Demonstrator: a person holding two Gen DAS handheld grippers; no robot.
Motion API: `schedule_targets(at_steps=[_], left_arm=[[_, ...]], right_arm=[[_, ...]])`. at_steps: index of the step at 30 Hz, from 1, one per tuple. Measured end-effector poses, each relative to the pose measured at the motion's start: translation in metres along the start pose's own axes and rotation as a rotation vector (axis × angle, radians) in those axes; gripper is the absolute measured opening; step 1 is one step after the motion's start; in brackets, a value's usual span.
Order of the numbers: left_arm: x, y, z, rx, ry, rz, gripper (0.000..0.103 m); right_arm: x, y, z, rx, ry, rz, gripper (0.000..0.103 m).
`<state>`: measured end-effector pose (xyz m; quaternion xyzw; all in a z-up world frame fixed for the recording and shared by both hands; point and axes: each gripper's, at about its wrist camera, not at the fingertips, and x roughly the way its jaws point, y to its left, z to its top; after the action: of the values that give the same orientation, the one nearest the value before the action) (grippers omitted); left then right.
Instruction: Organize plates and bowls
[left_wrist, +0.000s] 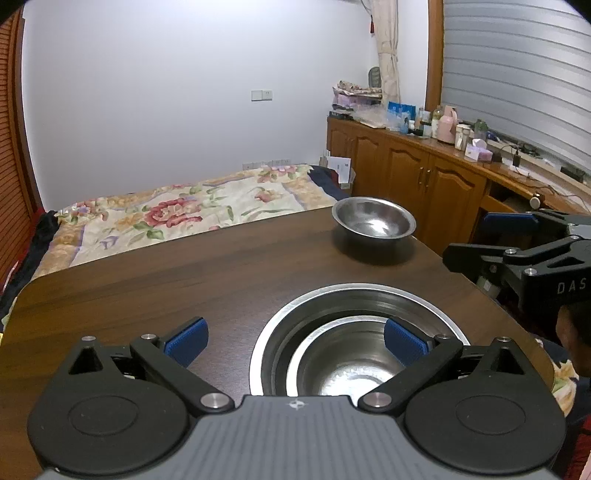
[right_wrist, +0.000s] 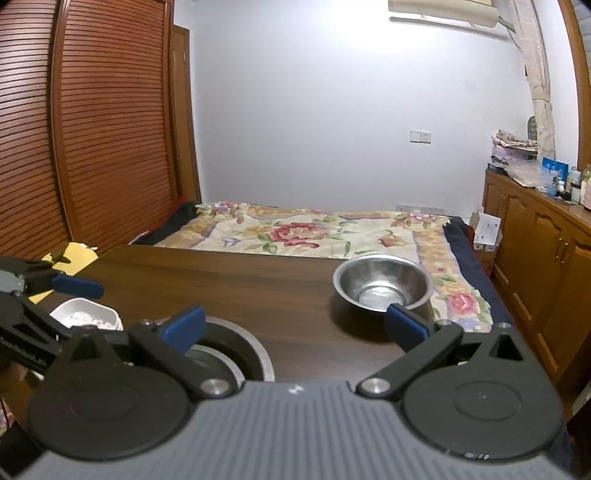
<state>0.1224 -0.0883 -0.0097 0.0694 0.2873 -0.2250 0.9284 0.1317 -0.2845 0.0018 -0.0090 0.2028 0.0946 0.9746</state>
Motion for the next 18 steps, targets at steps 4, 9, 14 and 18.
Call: schedule_targets(at_steps=[4,9,14,18], left_arm=[[0.001,-0.001,0.001,-0.009,0.005,-0.007,0.103],[-0.001,-0.001,0.003,-0.012,0.001,-0.014,0.103],[-0.004,0.000,0.010,-0.012,-0.009,-0.018,0.103],[-0.001,0.003,0.022,0.000,-0.015,-0.018,0.103]], right_arm=[[-0.001,-0.004,-0.002,0.008,0.003,-0.024,0.103],[0.000,-0.016,-0.002,0.038,0.004,-0.067,0.103],[0.003,-0.029,0.000,0.057,0.001,-0.112,0.103],[0.006,-0.039,0.003,0.062,0.000,-0.143,0.103]])
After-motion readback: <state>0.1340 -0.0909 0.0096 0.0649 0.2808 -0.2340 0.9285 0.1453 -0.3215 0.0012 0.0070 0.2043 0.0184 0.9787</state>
